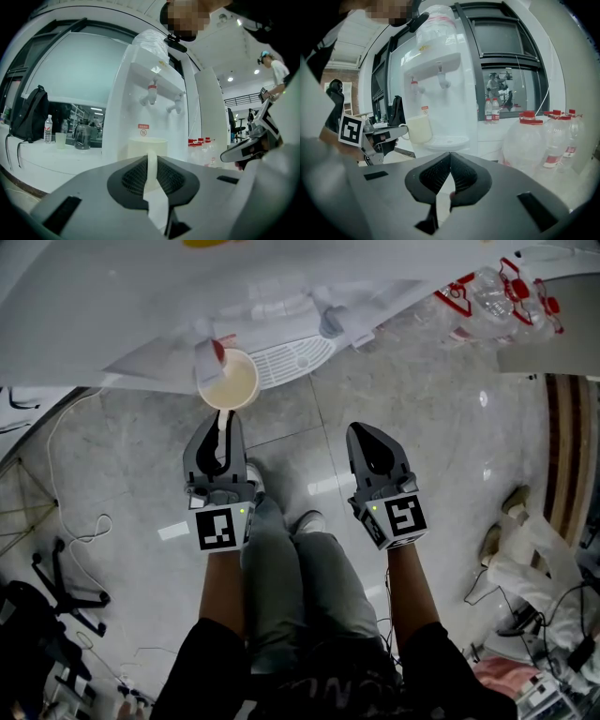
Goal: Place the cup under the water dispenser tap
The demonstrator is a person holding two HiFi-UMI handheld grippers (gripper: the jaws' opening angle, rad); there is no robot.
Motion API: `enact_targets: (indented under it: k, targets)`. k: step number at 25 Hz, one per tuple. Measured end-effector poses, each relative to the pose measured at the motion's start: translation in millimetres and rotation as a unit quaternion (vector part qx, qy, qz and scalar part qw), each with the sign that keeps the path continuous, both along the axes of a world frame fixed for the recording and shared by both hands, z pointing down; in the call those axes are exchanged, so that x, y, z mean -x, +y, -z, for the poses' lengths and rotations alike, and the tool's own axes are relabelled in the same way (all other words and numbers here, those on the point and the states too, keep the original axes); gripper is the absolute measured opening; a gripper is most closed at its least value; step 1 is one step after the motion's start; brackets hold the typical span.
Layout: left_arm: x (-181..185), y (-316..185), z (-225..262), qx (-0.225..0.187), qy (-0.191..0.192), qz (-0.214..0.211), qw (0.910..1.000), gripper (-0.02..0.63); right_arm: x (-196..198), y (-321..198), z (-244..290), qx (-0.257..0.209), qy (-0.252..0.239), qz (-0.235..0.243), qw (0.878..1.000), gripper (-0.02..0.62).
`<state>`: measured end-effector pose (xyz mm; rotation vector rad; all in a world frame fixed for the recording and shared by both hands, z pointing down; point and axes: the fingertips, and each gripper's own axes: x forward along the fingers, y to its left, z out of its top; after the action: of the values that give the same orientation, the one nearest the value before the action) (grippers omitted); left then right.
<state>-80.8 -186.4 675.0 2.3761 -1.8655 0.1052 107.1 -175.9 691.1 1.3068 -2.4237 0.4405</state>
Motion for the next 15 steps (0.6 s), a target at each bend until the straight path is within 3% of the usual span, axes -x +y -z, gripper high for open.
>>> enact_targets:
  k: [11,15]
  targets:
    - [-1.9,-2.3,4.2,0.004,0.004,-0.002,1.0000,0.076,8.0,2.7,-1.7,0.015,0.006,-0.001,1.000,0.014]
    - [-2.7,-2.2,4.0,0.005,-0.004,-0.003,1.0000,0.058,8.1,1.9,-0.8,-0.002,0.003,0.002,1.000,0.014]
